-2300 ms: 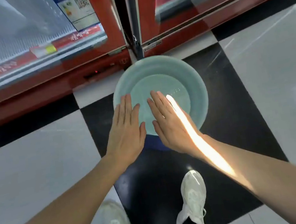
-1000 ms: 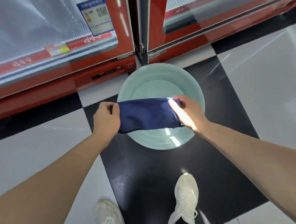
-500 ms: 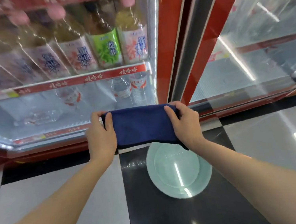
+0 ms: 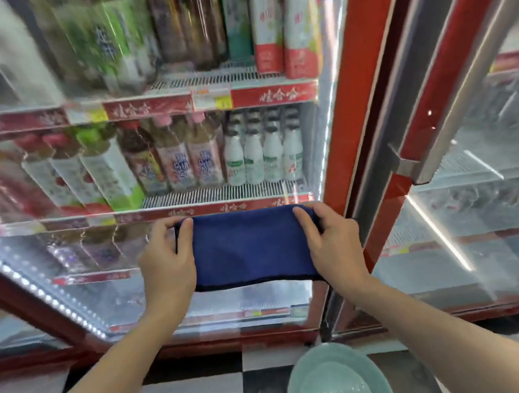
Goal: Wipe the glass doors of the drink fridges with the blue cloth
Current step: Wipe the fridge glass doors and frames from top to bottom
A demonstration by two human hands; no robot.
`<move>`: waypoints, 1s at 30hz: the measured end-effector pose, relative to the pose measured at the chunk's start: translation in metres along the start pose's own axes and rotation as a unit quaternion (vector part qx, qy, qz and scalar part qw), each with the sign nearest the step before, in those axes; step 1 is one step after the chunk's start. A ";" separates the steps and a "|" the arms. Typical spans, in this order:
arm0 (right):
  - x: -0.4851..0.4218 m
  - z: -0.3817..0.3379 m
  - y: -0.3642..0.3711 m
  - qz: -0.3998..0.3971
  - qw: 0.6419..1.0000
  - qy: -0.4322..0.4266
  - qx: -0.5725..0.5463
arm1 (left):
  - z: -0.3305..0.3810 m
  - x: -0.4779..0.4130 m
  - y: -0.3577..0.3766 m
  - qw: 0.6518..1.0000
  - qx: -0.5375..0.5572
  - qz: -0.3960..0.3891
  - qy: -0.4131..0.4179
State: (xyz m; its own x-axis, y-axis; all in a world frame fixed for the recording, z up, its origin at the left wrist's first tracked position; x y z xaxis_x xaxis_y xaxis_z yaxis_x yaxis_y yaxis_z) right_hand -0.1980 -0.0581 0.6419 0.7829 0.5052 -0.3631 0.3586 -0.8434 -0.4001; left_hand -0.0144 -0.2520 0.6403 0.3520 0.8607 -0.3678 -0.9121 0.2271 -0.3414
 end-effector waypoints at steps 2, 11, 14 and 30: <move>-0.021 -0.036 -0.012 0.011 1.000 -0.023 -0.011 | 0.032 -0.022 -0.017 1.000 0.010 0.016 0.016; -0.103 -0.185 -0.078 0.056 0.991 -0.118 -0.034 | 0.192 -0.103 -0.081 0.989 0.047 0.068 0.123; -0.122 -0.228 -0.100 0.082 0.984 -0.154 -0.033 | 0.237 -0.123 -0.098 0.983 0.056 0.068 0.161; -0.187 -0.441 -0.207 0.200 0.929 -0.310 0.034 | 0.445 -0.211 -0.186 0.940 0.102 0.085 0.314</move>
State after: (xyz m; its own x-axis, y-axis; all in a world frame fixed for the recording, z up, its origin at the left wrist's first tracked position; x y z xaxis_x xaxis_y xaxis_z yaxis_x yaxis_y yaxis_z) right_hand -0.1945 -0.0585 1.1639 0.3952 0.1793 -0.9009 0.0519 -0.9836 -0.1730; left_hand -0.0125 -0.2732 1.1658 0.1940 0.4678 -0.8623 -0.9652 0.2481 -0.0826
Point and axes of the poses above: each hand's wrist, its own x-axis away from the middle knuckle, its own y-axis out of the palm, z = x × y, the point moved 4 cm from there along -x, towards the middle knuckle, and after that the axes turned 1 degree about y, right-handed, at the moved point
